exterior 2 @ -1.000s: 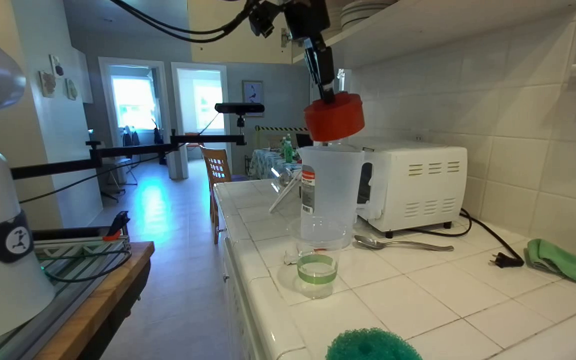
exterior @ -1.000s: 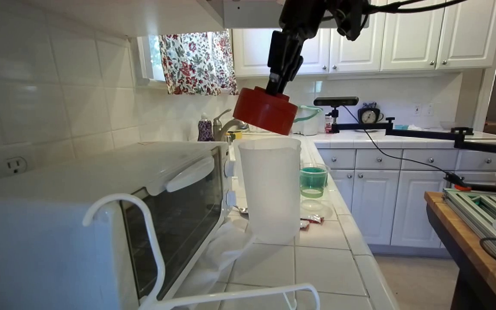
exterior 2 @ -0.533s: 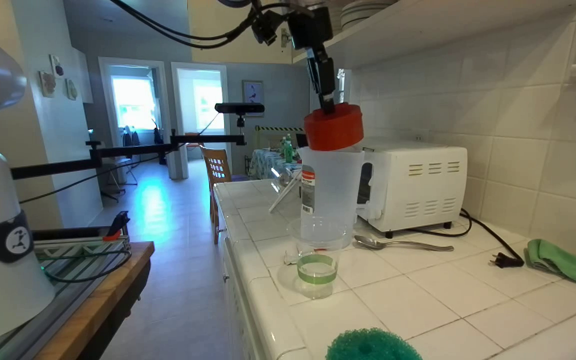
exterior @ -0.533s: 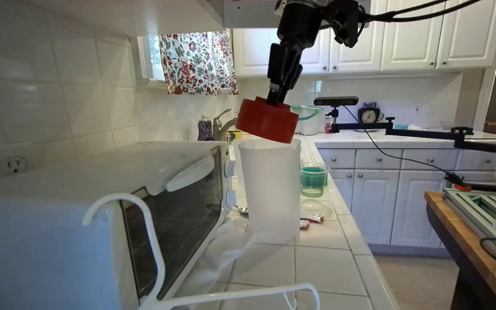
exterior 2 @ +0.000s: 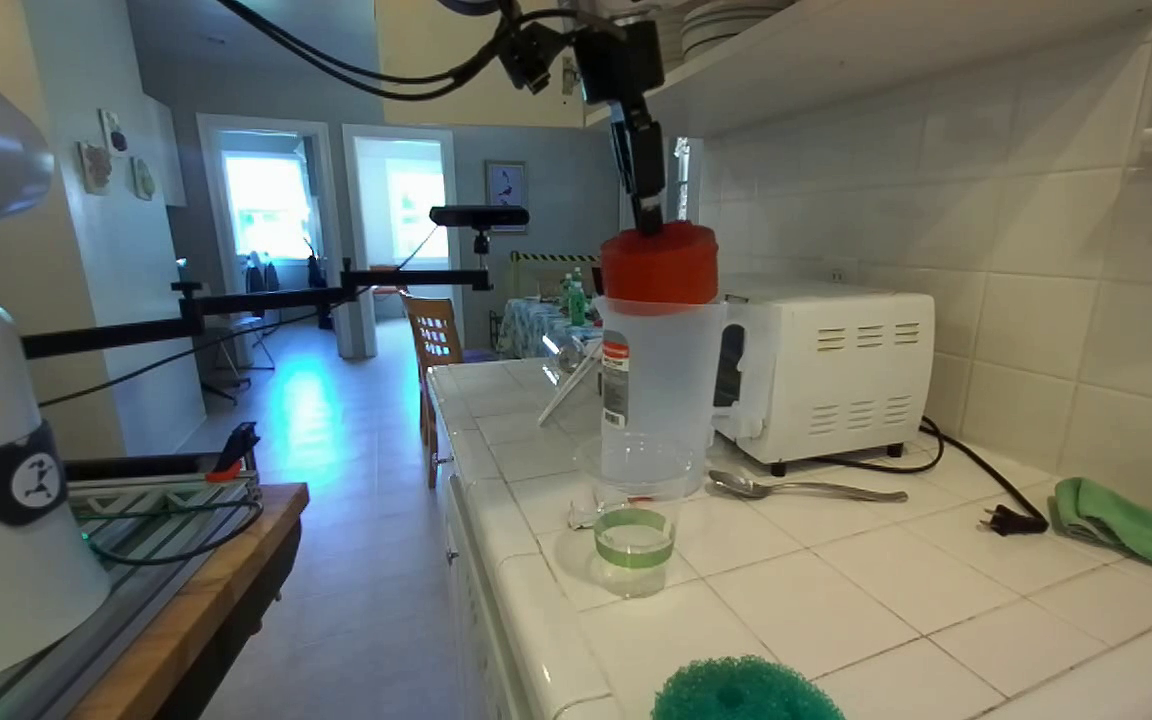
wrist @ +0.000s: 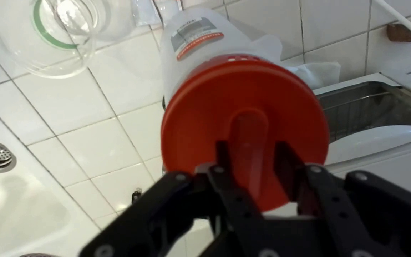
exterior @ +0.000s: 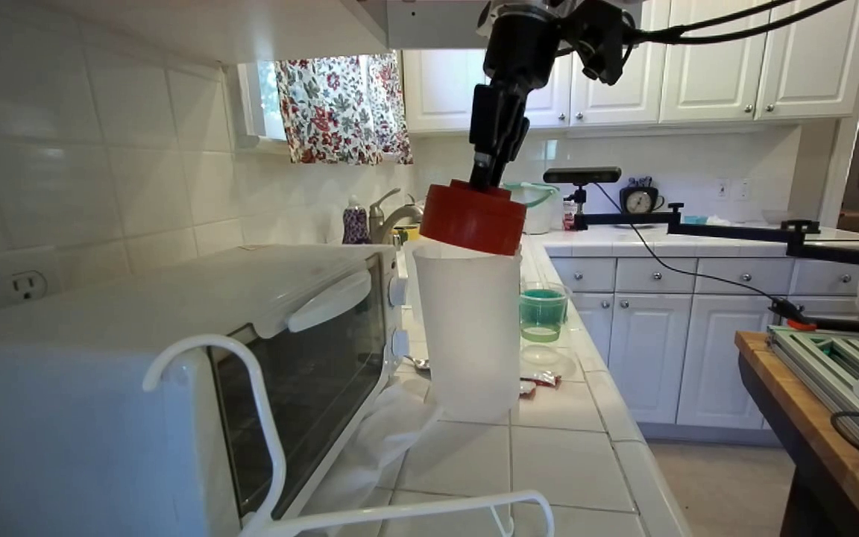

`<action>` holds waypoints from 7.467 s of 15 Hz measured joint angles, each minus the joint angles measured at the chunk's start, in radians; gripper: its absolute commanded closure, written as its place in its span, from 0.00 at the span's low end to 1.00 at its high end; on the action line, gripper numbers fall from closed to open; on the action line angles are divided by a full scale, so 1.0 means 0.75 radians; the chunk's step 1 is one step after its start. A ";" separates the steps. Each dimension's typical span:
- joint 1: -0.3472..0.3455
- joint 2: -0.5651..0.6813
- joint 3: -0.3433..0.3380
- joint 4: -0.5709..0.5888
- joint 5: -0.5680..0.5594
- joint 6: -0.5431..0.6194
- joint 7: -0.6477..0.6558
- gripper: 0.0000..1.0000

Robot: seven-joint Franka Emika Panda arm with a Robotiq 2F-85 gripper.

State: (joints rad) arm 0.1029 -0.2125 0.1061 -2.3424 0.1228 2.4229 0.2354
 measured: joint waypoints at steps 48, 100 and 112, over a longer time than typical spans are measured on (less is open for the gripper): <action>-0.034 0.093 -0.015 -0.005 0.000 0.086 -0.014 0.67; -0.035 0.084 0.002 -0.002 -0.069 0.114 -0.014 0.92; -0.032 0.009 0.023 -0.003 -0.110 0.023 -0.014 0.61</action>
State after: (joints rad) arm 0.0792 -0.2058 0.1233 -2.3443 0.0406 2.4400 0.2245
